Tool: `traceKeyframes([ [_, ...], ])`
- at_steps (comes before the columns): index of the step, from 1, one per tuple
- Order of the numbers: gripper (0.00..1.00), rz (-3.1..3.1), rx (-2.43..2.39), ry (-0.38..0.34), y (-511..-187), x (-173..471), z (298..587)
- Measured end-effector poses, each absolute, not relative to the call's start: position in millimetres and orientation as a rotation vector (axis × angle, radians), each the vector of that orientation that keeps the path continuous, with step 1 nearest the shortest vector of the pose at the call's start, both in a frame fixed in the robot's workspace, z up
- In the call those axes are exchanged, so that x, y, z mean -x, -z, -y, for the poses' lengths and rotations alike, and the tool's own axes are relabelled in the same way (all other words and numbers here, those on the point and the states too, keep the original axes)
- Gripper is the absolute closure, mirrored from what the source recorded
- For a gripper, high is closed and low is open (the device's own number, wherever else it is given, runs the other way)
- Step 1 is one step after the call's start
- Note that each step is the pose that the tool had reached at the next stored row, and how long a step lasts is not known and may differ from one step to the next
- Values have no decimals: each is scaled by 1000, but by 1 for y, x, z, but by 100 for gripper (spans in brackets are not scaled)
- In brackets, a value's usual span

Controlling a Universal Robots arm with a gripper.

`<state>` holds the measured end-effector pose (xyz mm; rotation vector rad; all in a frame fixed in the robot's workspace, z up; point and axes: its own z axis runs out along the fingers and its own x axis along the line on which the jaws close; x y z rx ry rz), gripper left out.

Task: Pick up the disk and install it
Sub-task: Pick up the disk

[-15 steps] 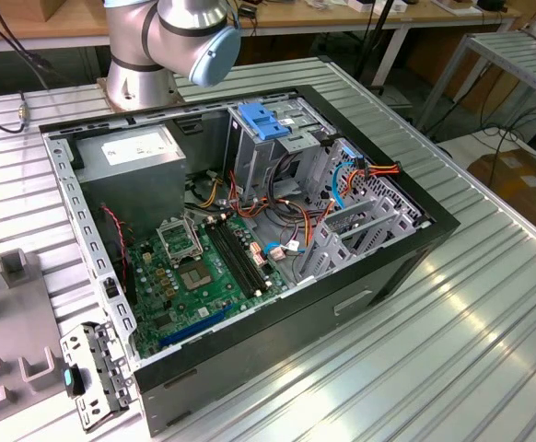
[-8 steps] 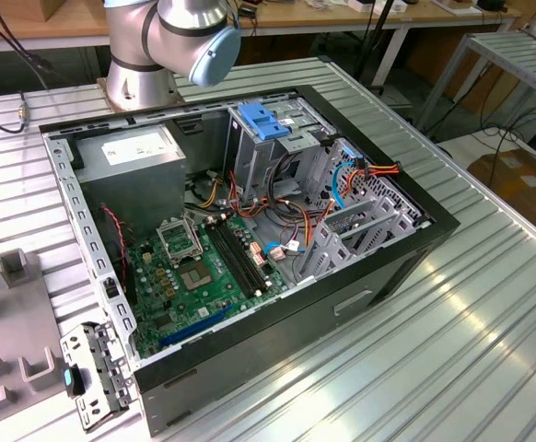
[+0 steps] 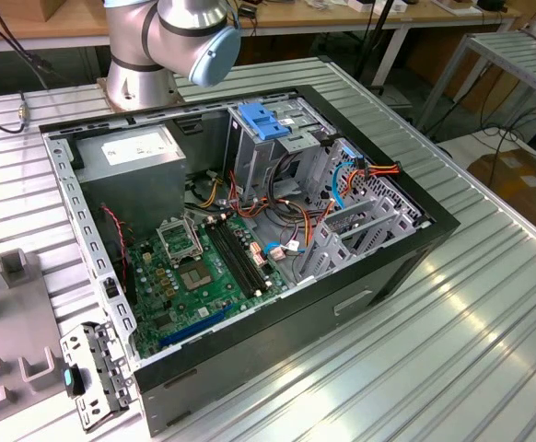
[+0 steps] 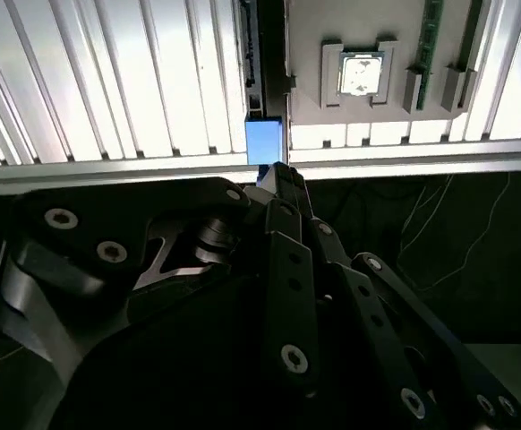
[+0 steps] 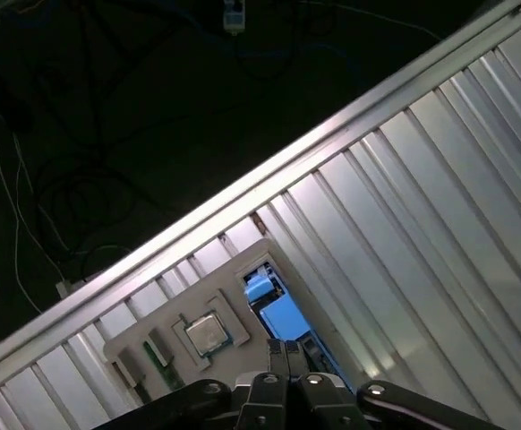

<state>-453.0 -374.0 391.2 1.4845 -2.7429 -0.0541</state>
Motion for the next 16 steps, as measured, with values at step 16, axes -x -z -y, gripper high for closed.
traceKeyframes([
  [16,89,2461,-1907,48,-391,453,374],
])
